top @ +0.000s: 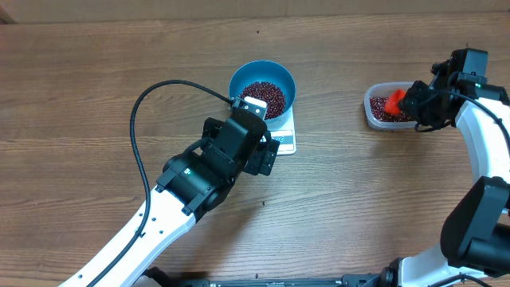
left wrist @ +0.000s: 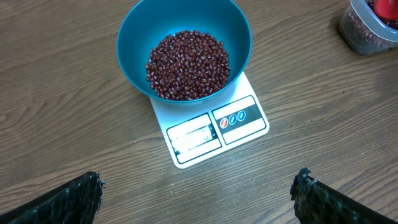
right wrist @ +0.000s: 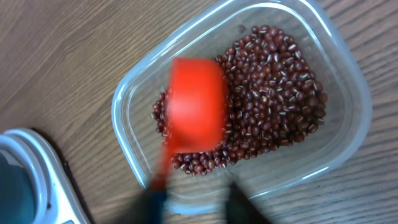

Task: Scoop item into bowl and weigh 150g on scale
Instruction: 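Lower the red scoop into the tub and release it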

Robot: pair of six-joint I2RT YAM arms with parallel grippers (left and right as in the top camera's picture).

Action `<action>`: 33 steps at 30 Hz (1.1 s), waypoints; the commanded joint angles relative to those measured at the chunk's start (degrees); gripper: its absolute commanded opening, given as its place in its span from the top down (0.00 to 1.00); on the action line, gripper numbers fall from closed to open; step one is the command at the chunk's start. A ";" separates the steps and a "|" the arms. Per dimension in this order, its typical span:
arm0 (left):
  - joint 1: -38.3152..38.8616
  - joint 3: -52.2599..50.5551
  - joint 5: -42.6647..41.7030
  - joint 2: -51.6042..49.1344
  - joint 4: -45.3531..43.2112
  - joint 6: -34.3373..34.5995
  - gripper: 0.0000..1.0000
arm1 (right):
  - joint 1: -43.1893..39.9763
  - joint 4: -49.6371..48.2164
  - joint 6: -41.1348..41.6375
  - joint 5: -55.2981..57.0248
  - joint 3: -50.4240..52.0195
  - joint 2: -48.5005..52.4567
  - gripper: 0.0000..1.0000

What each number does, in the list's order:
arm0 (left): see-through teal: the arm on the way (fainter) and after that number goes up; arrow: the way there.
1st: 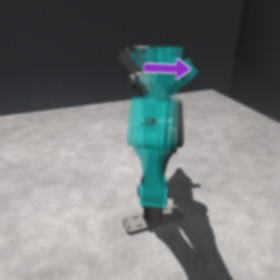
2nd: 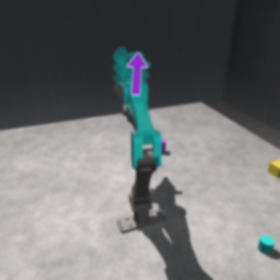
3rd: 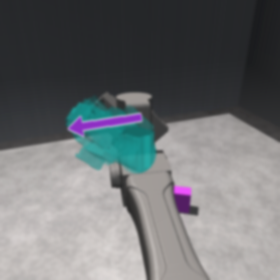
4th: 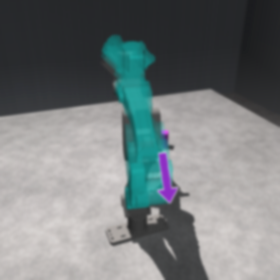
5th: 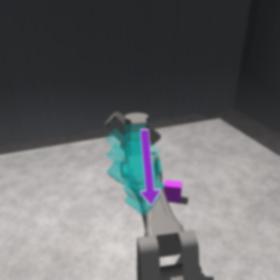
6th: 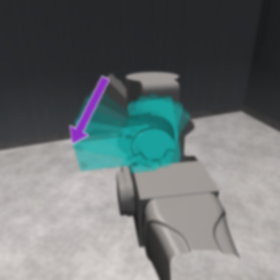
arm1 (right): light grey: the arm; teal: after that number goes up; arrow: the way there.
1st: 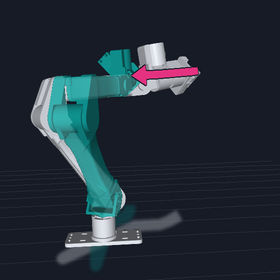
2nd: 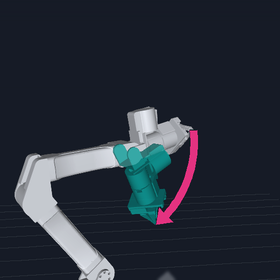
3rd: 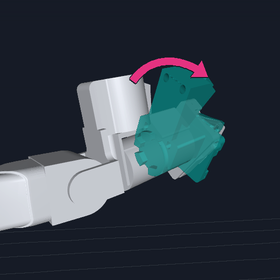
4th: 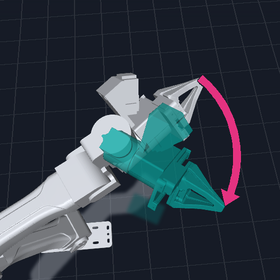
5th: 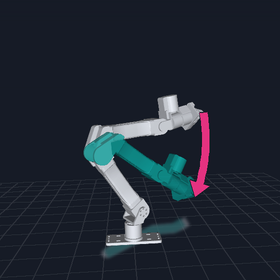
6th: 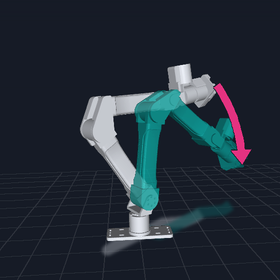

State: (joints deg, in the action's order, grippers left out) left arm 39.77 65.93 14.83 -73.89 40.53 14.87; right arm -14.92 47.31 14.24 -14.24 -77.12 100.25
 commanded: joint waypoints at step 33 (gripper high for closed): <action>0.00 -0.15 0.59 0.48 -0.22 0.37 0.00 | -0.28 7.54 -5.14 7.32 0.02 0.28 0.00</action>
State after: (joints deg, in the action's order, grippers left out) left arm 39.77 65.93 14.83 -73.89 40.53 14.87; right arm -14.92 55.11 10.87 -7.40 -77.12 100.25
